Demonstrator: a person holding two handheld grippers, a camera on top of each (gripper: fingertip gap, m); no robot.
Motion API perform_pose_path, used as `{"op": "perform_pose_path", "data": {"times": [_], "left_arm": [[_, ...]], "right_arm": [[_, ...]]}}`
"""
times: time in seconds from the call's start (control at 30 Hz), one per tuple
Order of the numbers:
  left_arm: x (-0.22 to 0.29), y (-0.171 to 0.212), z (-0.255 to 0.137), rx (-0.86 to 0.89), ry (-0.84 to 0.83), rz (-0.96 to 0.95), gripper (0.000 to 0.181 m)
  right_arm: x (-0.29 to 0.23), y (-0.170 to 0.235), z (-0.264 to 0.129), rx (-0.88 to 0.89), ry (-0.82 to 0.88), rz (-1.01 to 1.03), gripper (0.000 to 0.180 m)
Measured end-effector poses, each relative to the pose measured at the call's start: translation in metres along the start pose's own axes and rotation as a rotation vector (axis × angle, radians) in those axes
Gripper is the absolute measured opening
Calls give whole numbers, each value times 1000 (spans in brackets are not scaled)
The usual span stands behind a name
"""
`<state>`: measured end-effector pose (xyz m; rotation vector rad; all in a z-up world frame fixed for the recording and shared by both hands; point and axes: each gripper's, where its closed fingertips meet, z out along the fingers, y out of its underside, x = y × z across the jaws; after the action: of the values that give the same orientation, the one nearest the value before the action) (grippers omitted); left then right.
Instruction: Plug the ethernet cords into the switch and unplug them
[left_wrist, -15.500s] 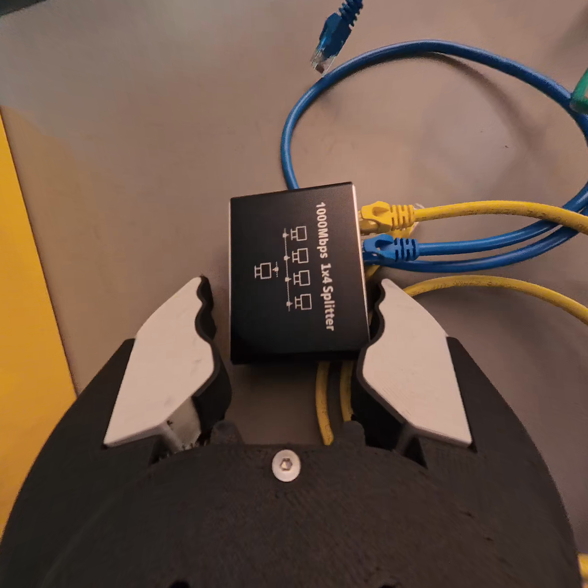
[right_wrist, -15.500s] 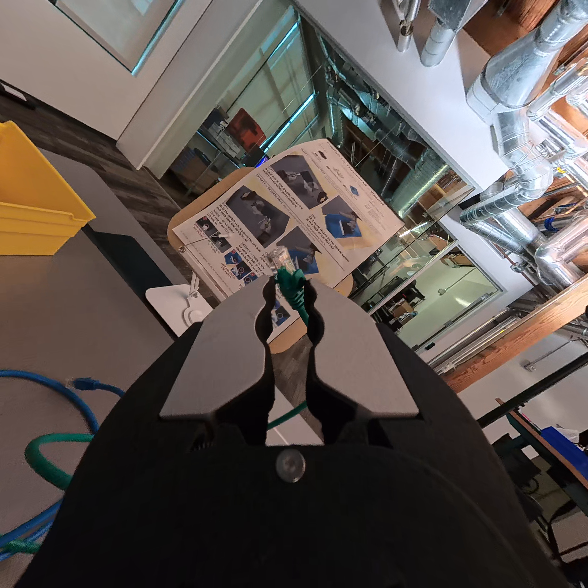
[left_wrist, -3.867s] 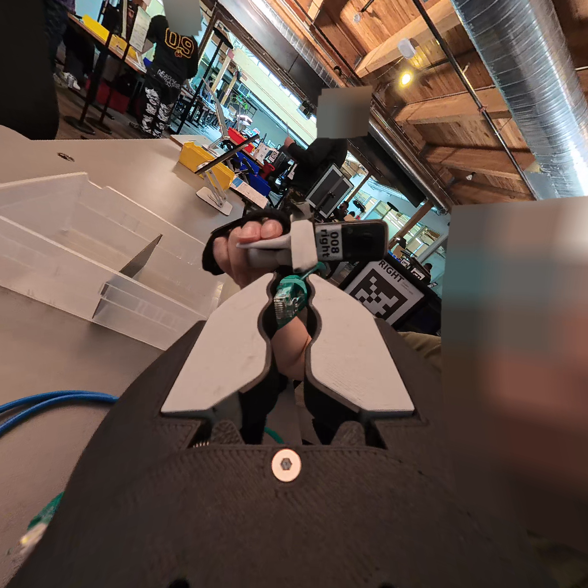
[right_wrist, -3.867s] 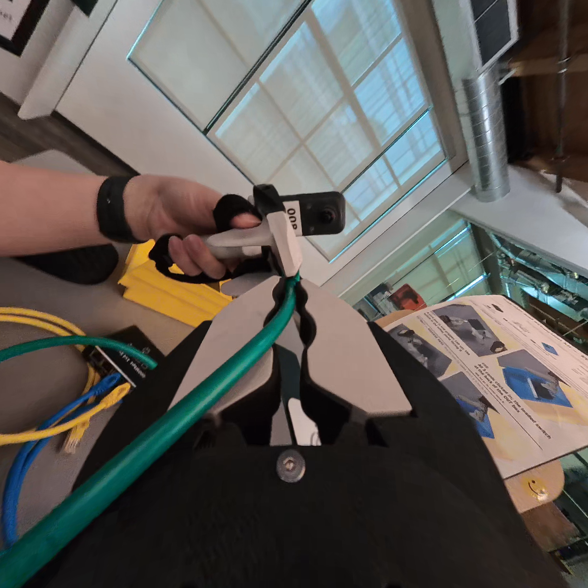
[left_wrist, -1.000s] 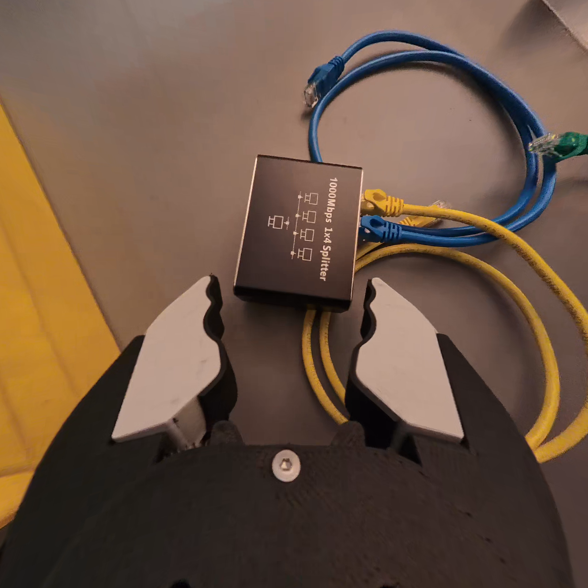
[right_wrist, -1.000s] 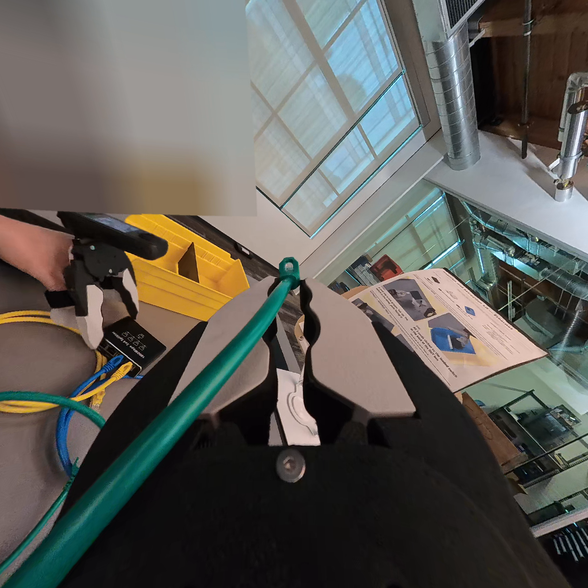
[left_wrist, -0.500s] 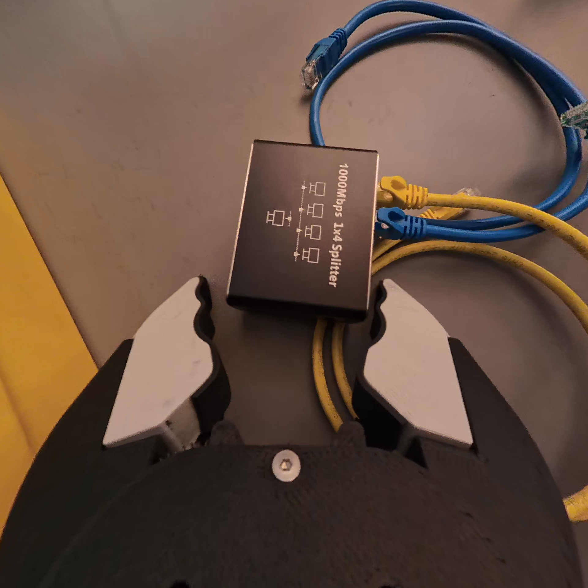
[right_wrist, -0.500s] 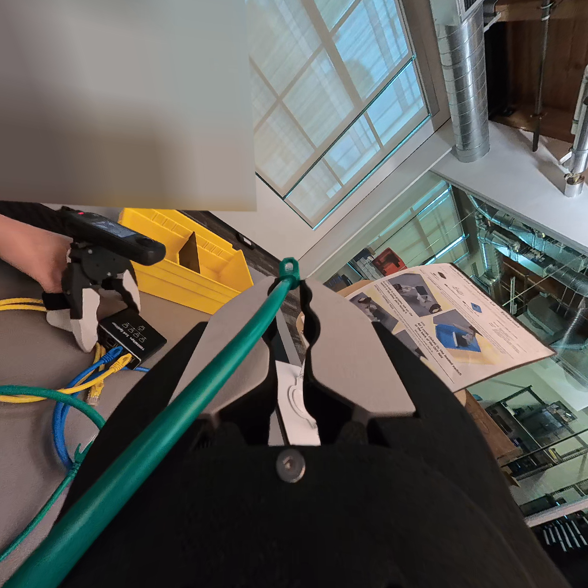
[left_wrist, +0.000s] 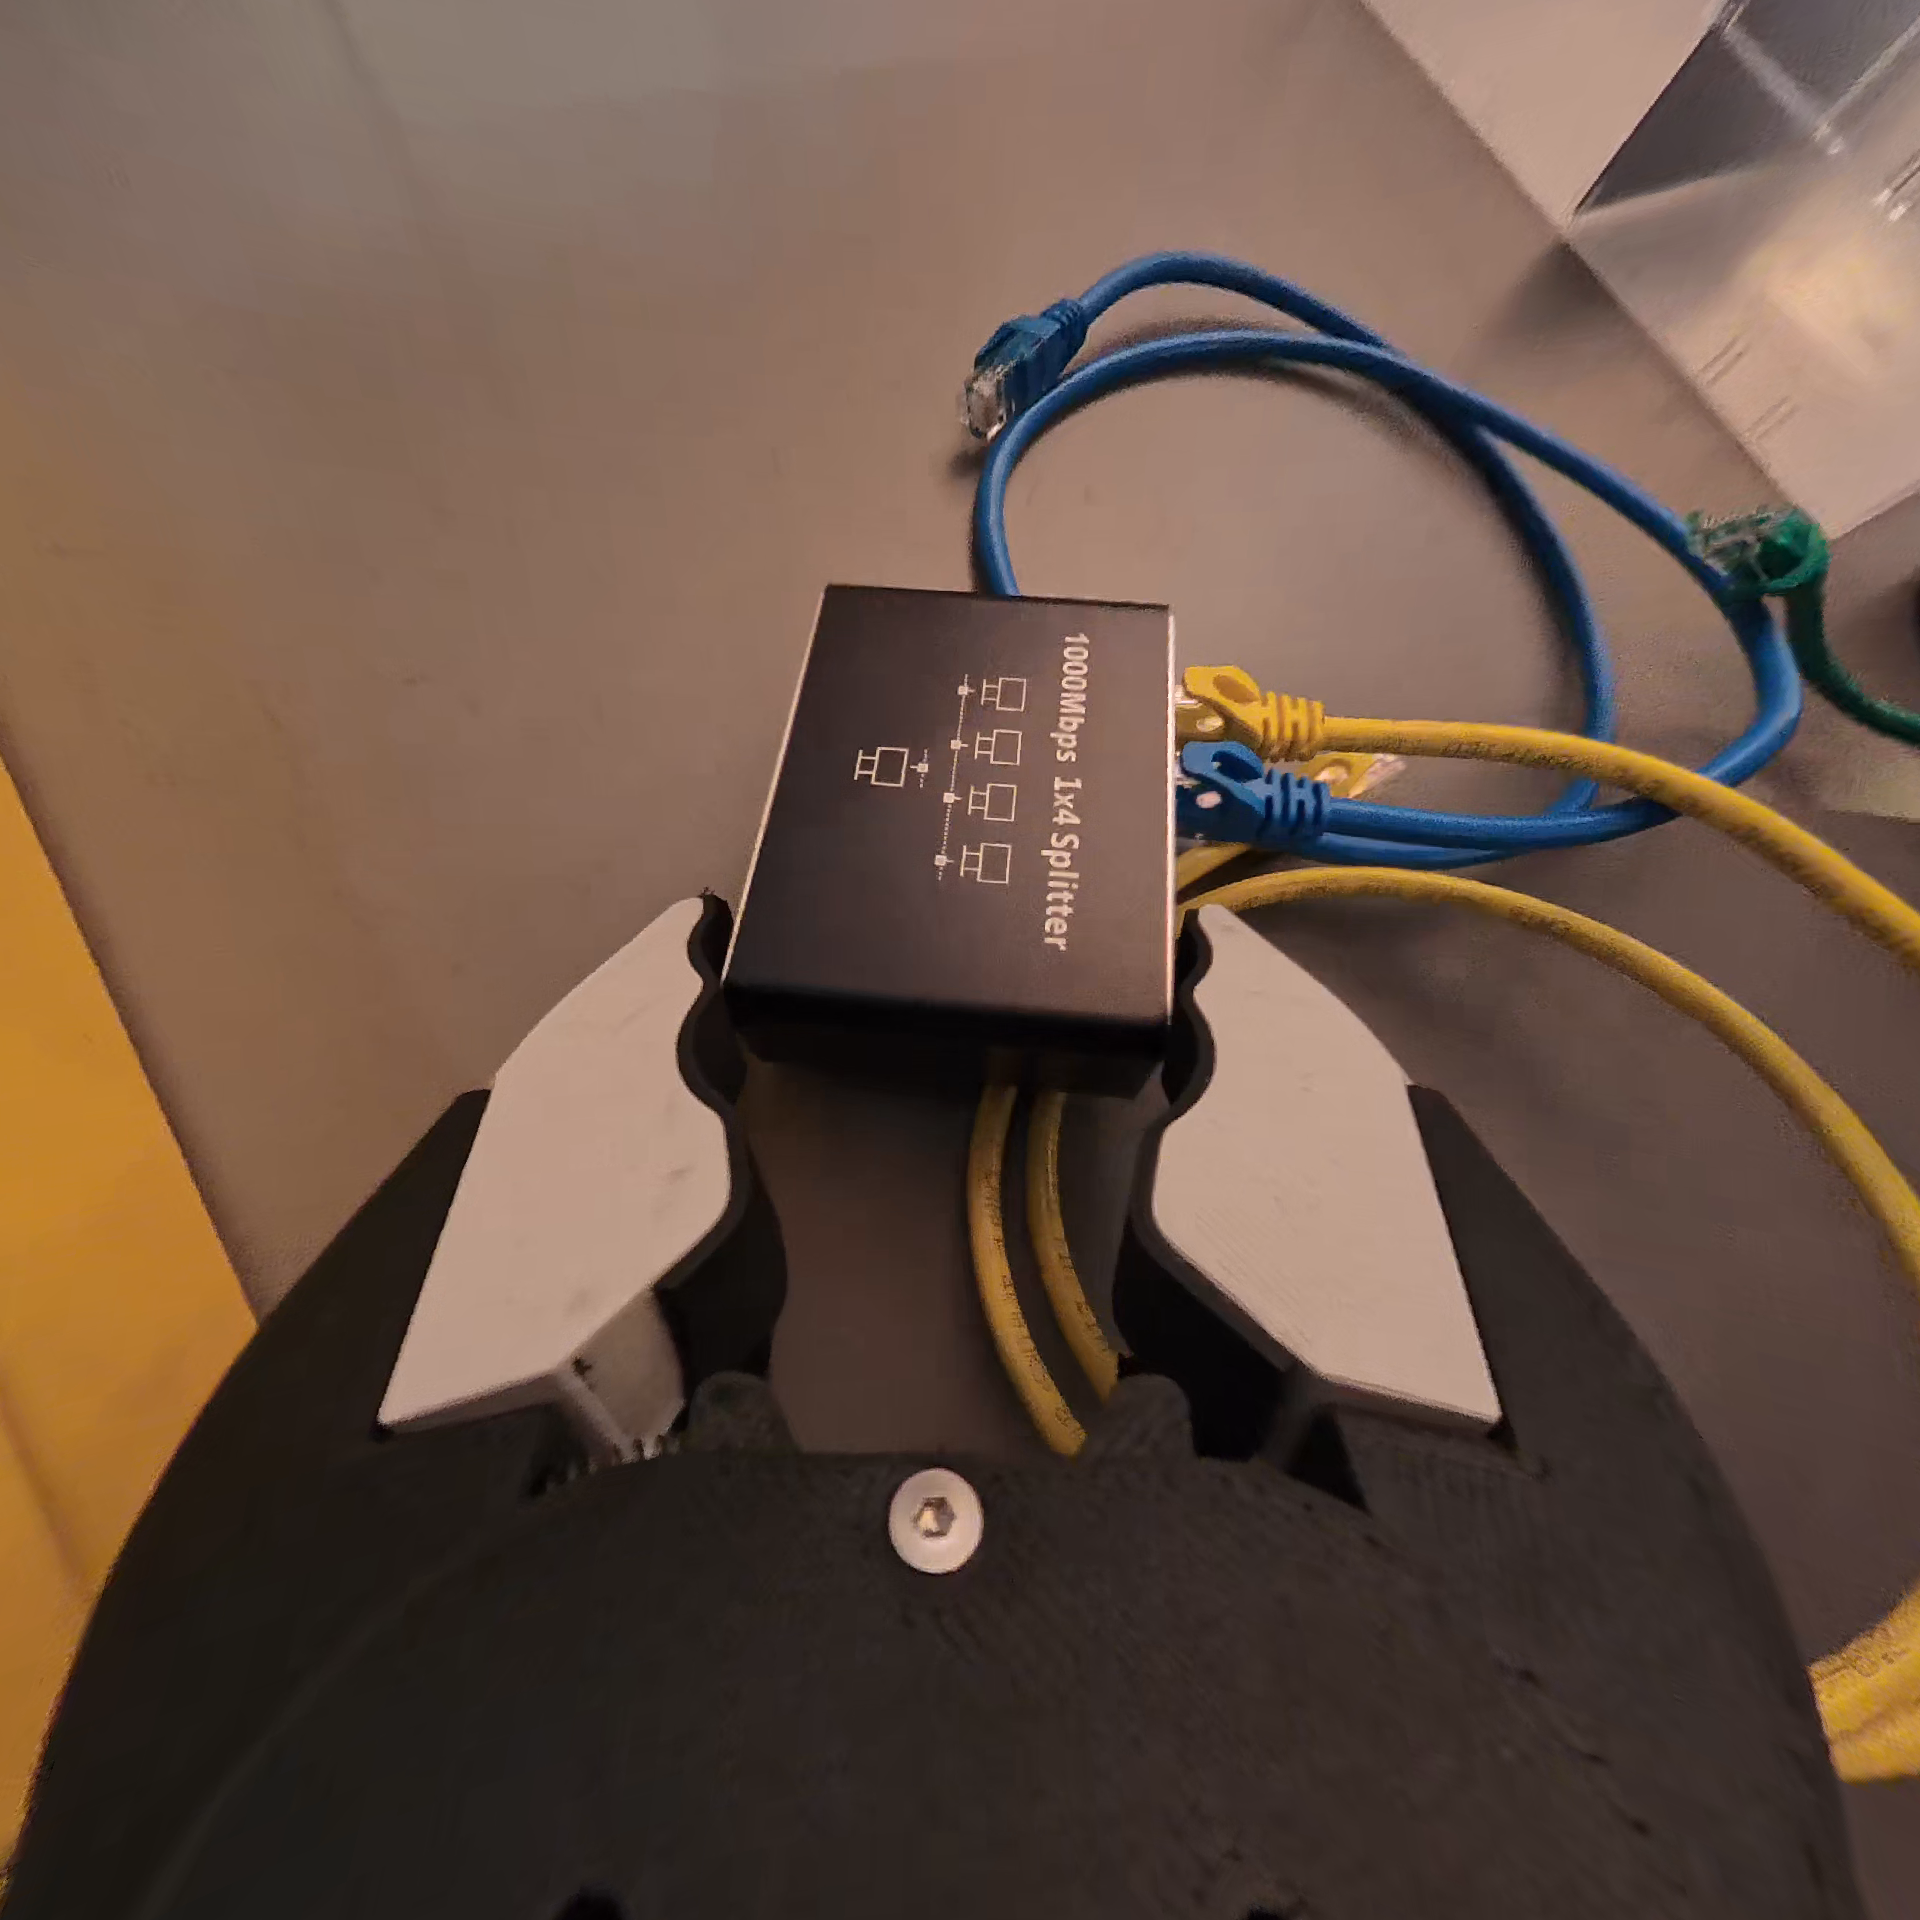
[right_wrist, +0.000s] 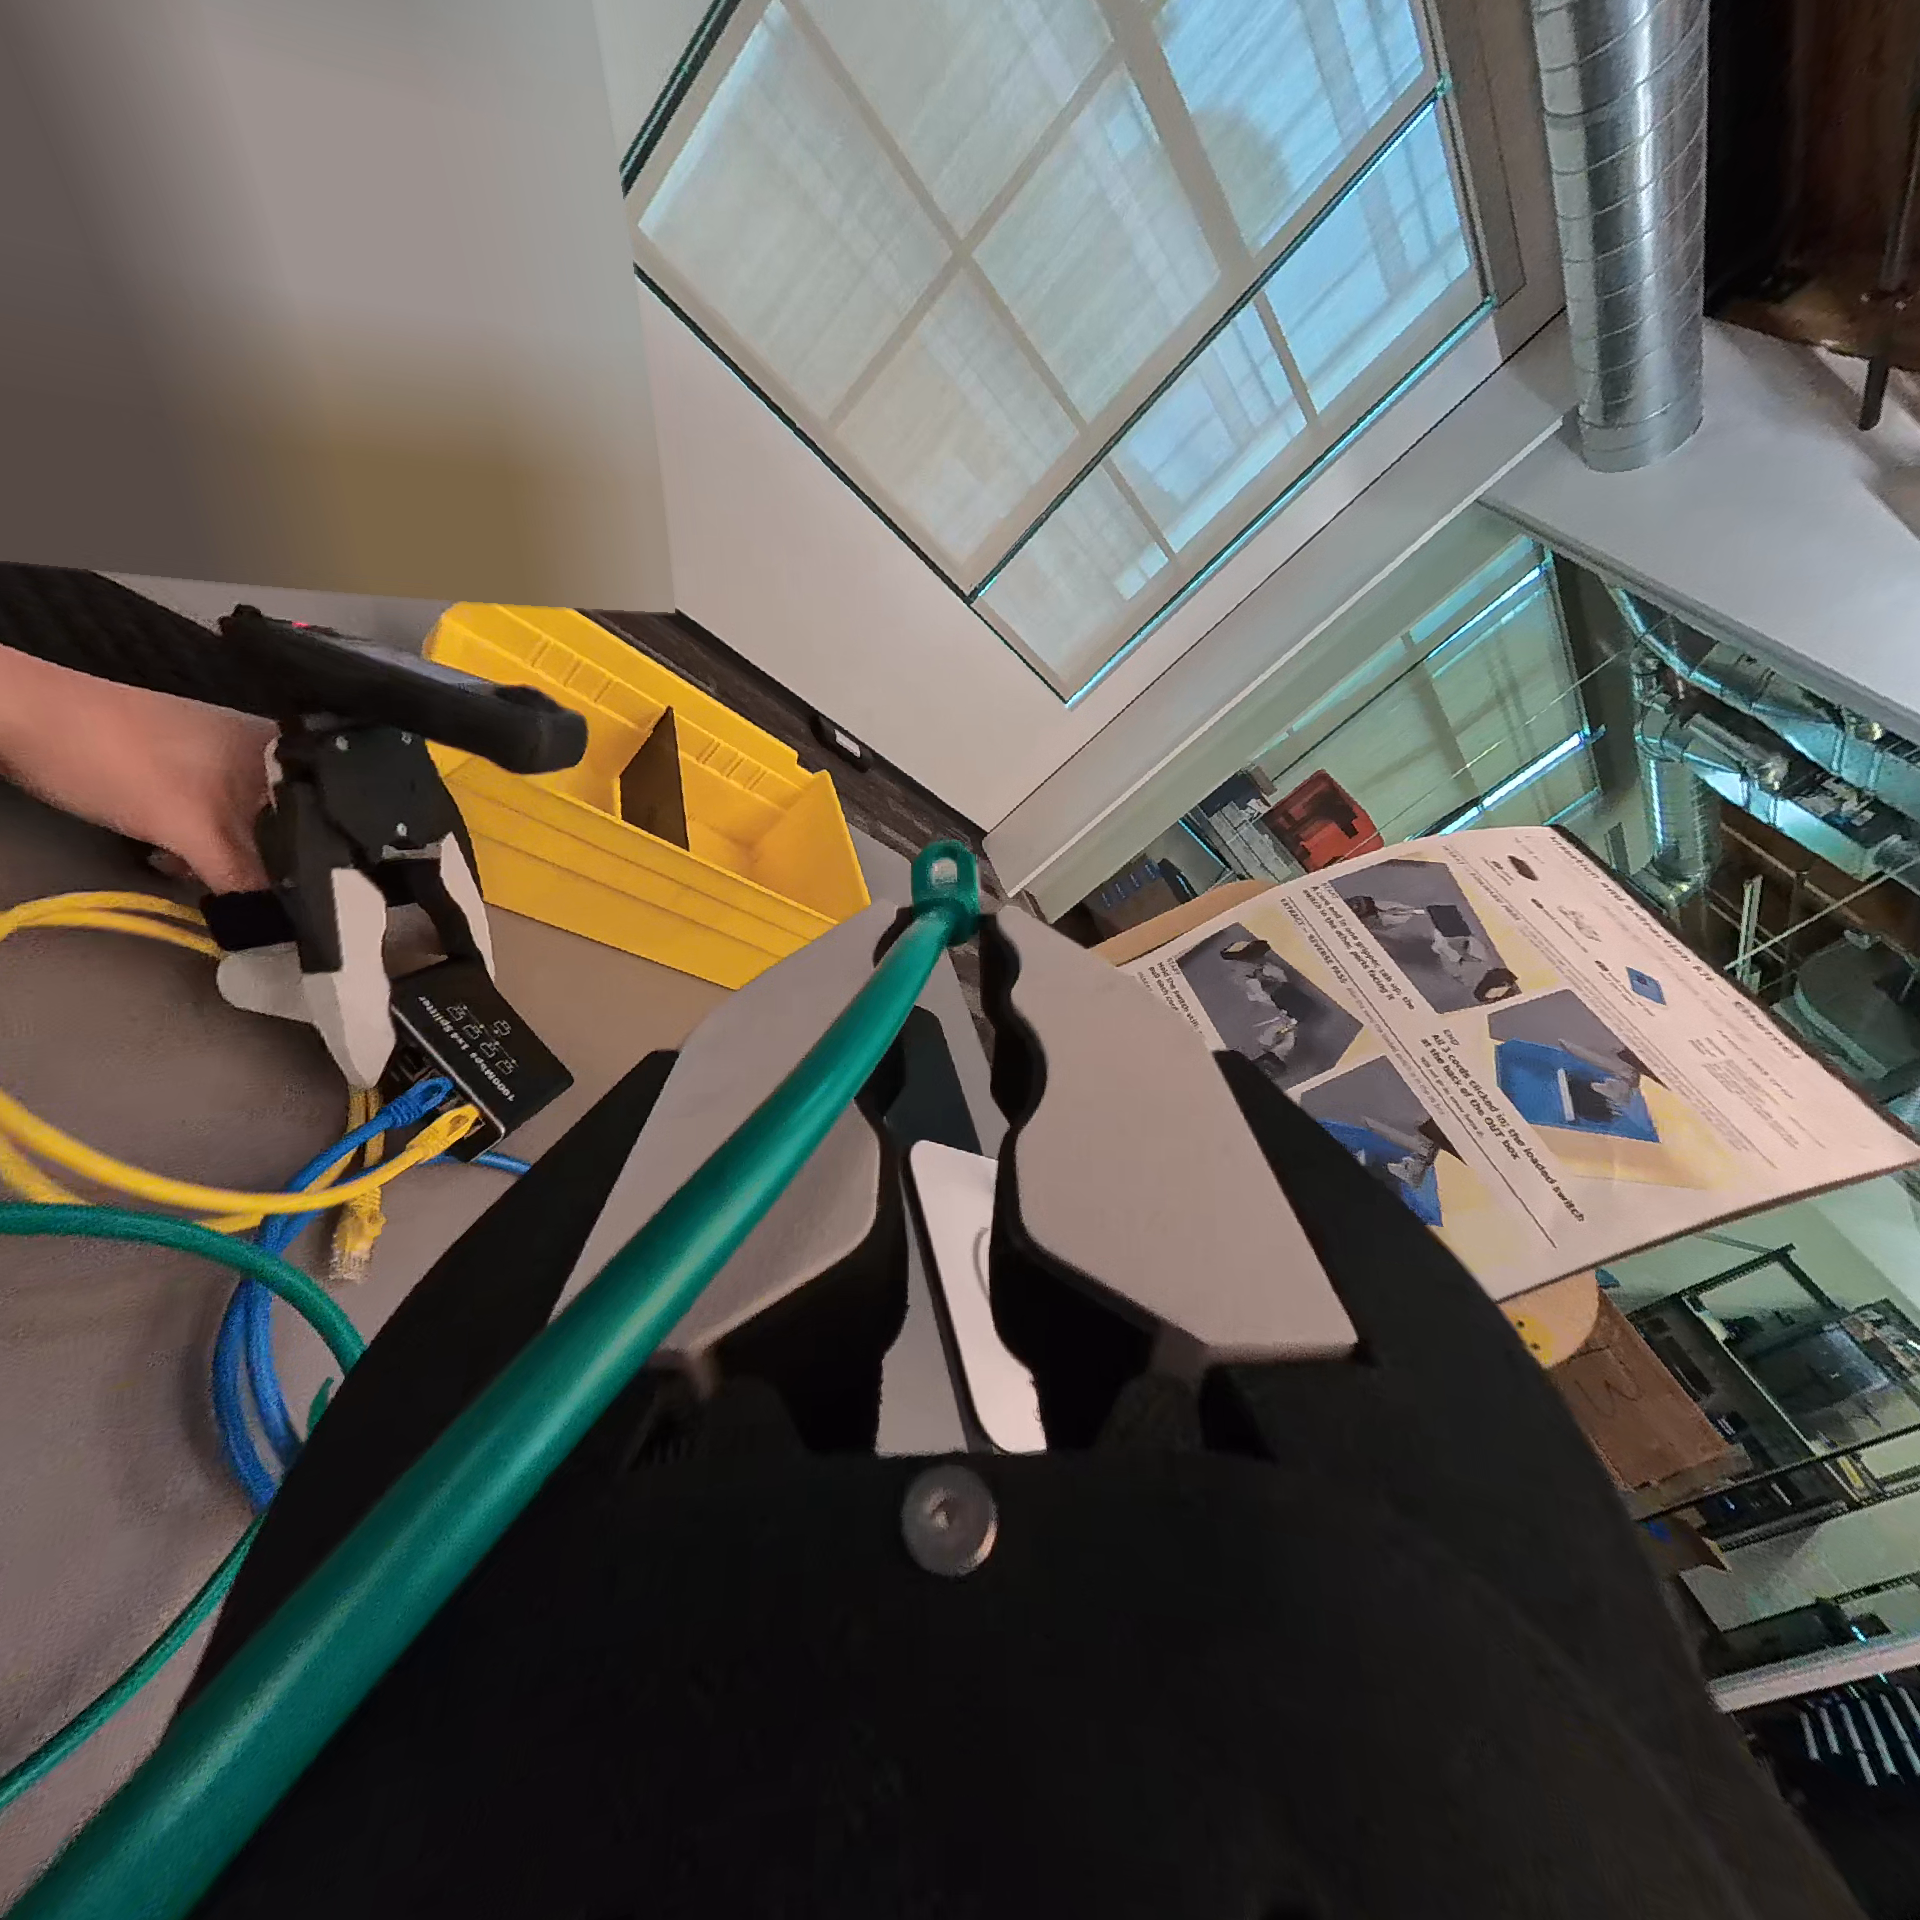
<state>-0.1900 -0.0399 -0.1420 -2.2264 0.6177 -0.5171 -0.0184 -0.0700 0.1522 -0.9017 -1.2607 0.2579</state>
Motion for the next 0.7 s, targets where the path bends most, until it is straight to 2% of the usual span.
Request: {"op": "perform_pose_path", "data": {"times": [0.13, 0.4, 0.5, 0.6, 0.7], "left_arm": [[2, -1, -2, 19, 29, -44, 80], [8, 12, 2, -51, -60, 76, 80], [18, 13, -2, -78, -4, 108, 77], [22, 11, -11, -133, 63, 131, 78], [15, 12, -13, -236, 39, 209, 78]], "right_arm": [[-3, 3, 4, -15, -10, -7, 12], [-3, 5, 4, -19, -11, -3, 12], [-3, 7, 5, -25, -14, -3, 12], [-4, 8, 7, -32, -17, -6, 12], [-5, 8, 8, -35, -21, -7, 12]]}}
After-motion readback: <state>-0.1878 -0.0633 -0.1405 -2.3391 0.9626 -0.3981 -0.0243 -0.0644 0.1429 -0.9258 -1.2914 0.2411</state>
